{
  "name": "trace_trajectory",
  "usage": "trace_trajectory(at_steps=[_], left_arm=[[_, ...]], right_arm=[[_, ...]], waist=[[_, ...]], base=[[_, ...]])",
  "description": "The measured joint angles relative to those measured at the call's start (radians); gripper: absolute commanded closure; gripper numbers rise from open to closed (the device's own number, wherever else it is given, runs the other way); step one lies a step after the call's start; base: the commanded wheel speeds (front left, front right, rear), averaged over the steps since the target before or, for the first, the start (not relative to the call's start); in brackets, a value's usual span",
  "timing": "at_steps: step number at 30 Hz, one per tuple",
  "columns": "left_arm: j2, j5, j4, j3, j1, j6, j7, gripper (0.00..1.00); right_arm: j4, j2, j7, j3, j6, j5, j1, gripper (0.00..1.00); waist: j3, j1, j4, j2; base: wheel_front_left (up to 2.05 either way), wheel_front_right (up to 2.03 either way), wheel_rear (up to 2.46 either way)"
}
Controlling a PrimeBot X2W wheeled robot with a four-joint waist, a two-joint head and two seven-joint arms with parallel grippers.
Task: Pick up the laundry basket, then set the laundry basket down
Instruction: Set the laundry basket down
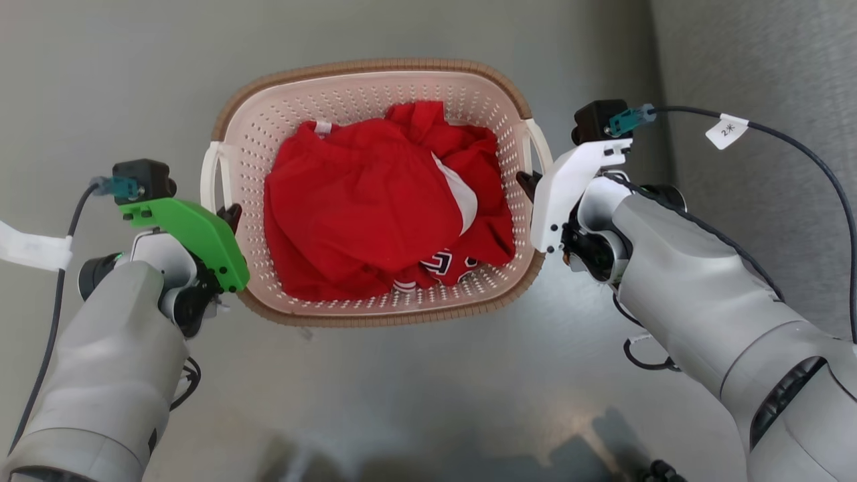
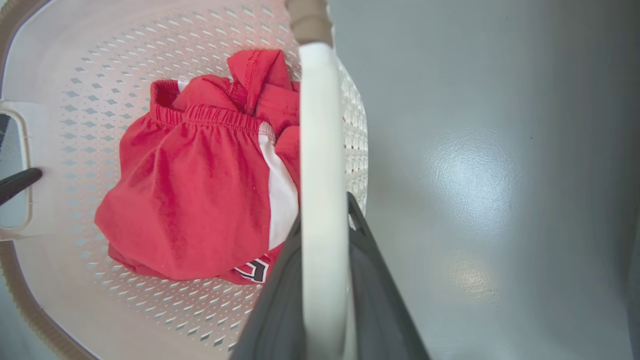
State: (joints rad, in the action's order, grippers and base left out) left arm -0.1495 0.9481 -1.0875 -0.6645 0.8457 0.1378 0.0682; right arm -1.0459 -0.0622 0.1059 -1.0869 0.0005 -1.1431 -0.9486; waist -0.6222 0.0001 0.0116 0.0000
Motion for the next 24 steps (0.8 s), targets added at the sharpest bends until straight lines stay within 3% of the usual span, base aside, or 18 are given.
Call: trace_trajectory(at_steps=[24], left_arm=[[0.009,-0.025,-0.003,-0.012,0.066,0.000,-0.125,1.00]], right_arm=[[0.000,-0.009,-0.079,-0.020,-0.003,0.000,-0.060,1.00]], waist=[[-0.215,0.0001,-0.047,0.0000]], base=[[0.00,0.00,0.00]])
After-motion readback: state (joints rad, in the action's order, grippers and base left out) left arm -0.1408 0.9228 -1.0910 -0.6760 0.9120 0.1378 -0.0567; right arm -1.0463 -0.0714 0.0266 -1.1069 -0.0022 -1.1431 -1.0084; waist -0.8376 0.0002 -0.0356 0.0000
